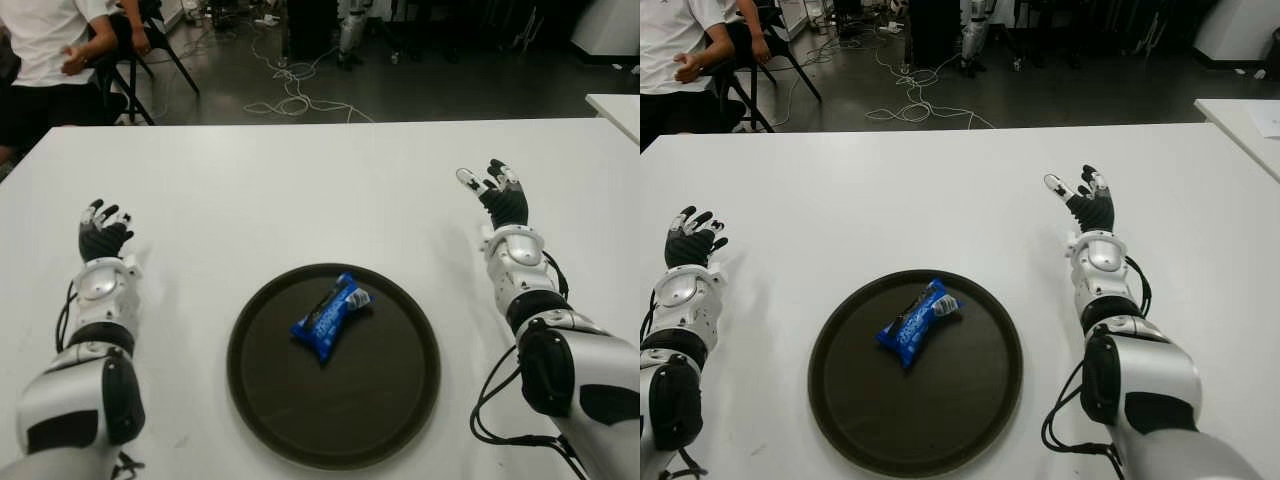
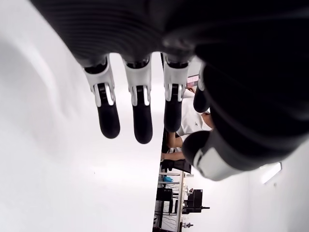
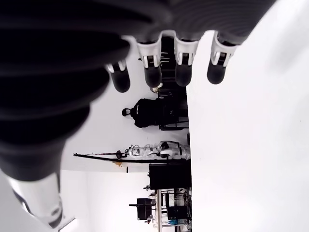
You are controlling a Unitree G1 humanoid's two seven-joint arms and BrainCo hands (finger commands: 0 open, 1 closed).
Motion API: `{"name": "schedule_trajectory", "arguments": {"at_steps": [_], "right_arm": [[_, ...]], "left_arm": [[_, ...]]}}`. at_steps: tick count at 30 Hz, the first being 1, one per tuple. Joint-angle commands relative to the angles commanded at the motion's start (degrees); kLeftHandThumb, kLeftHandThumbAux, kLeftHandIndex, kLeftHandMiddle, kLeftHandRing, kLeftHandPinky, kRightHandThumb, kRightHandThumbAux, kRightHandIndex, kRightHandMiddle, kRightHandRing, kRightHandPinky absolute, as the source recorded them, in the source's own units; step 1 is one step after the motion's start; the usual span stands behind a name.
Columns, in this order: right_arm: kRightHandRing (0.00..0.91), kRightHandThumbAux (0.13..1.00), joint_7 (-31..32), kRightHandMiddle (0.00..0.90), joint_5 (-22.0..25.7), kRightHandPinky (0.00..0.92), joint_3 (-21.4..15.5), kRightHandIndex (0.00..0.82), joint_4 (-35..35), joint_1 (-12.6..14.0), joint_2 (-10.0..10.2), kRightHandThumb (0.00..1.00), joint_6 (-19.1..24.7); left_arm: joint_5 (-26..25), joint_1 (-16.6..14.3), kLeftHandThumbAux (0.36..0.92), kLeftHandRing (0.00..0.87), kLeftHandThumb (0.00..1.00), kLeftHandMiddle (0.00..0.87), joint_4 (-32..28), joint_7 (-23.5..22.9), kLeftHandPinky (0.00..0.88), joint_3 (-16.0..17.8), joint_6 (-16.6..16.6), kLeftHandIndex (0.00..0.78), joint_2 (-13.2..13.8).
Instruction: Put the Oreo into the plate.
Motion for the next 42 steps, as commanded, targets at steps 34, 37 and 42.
{"name": "schedule_trajectory", "arguments": {"at_steps": [34,37,42], "right_arm": [[0.059,0.722,0.44,0.076,-0.11,0.008,0.02,0.066,0.12,0.19,-0.05,0.000,-0.97],[0.062,0.736,0.49,0.079,0.05,0.016,-0.13,0.061,0.18,0.11,-0.05,0.000,-0.51],[0.045,0.742,0.40,0.068,-0.36,0.006,0.21,0.047,0.22,0.07,-0.14,0.000,-0.21]], "left_arm": [[0.04,-0.28,0.731,0.216,0.313,0.191,0.10,0.35,0.242,0.01,0.38,0.095,0.03],[0.03,-0.28,0.729,0.212,0.309,0.187,0.09,0.30,0.241,0.03,0.28,0.094,0.01],[0.04,-0.31,0.730,0.208,0.311,0.178,0.10,0.23,0.243,0.02,0.36,0.089,0.07]]}}
